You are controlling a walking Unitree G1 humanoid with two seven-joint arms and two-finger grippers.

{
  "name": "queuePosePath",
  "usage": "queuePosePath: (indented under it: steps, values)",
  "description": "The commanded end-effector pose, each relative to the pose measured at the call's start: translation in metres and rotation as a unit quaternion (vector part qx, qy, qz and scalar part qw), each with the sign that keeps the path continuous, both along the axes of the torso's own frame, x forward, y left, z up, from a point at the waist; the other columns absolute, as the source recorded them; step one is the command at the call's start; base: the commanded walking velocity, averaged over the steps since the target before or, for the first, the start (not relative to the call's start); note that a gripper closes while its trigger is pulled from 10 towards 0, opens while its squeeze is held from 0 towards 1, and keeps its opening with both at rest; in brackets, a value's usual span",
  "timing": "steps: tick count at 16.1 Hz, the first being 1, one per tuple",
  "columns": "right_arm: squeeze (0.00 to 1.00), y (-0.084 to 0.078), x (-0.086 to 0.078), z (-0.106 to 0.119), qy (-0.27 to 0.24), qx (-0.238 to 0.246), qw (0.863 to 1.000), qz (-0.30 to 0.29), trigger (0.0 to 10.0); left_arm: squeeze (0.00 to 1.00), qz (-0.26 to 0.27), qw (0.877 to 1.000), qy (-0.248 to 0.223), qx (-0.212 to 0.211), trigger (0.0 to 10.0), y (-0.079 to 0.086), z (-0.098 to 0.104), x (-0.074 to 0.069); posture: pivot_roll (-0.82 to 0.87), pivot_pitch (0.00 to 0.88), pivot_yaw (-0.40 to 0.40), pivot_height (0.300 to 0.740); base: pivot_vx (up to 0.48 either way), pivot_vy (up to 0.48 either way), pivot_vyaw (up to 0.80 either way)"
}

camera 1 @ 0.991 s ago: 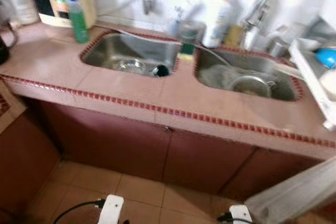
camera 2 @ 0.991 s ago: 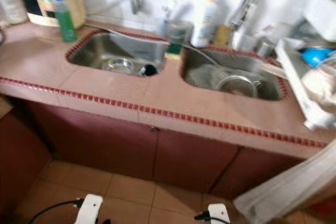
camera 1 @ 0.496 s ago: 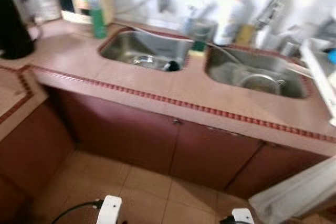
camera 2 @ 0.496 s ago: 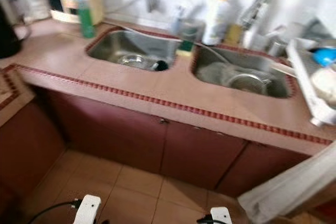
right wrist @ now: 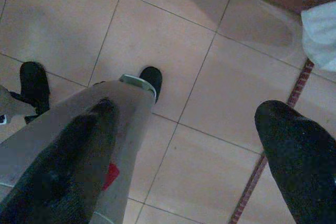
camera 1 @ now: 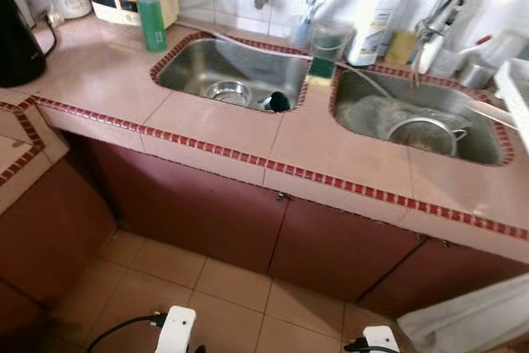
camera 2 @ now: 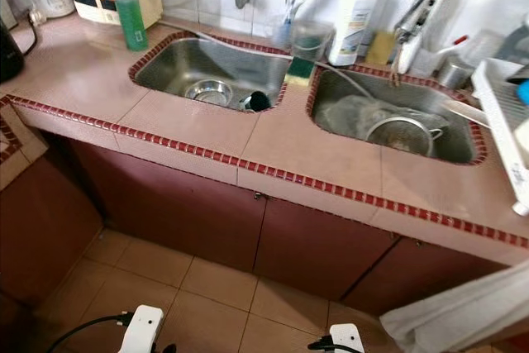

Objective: Kitchen organization

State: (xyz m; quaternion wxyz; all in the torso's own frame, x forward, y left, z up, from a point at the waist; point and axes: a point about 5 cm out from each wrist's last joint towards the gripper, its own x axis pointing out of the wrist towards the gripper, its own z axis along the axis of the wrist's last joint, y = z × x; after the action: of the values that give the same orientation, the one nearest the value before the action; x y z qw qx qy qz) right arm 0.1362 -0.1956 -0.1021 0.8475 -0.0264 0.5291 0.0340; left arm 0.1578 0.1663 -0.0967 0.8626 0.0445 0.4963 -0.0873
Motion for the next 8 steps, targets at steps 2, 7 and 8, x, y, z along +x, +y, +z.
queuePosePath:
  steps: [2, 7, 8]
  values:
    - [0.00, -0.0020, -0.0048, -0.0014, 0.008, -0.001, 1.000, -0.002, 10.0, 0.00, 0.001, 1.000, 0.002, -0.001, 10.0, -0.0008, -0.0008, -0.0019, 0.05, 0.000, -0.083, 0.740, 0.000, 0.000, 0.00]
    - [0.00, -0.0056, -0.0106, -0.0026, 0.014, -0.006, 1.000, 0.005, 10.0, 0.00, 0.001, 1.000, 0.002, -0.003, 10.0, -0.0010, -0.0008, -0.0018, 0.05, 0.000, -0.083, 0.740, 0.000, 0.000, 0.00]
    - [0.00, -0.0064, -0.0122, -0.0029, 0.015, -0.007, 1.000, 0.005, 10.0, 0.00, 0.001, 1.000, 0.002, -0.003, 10.0, -0.0010, -0.0007, -0.0016, 0.05, 0.000, -0.085, 0.740, 0.000, 0.000, 0.00]
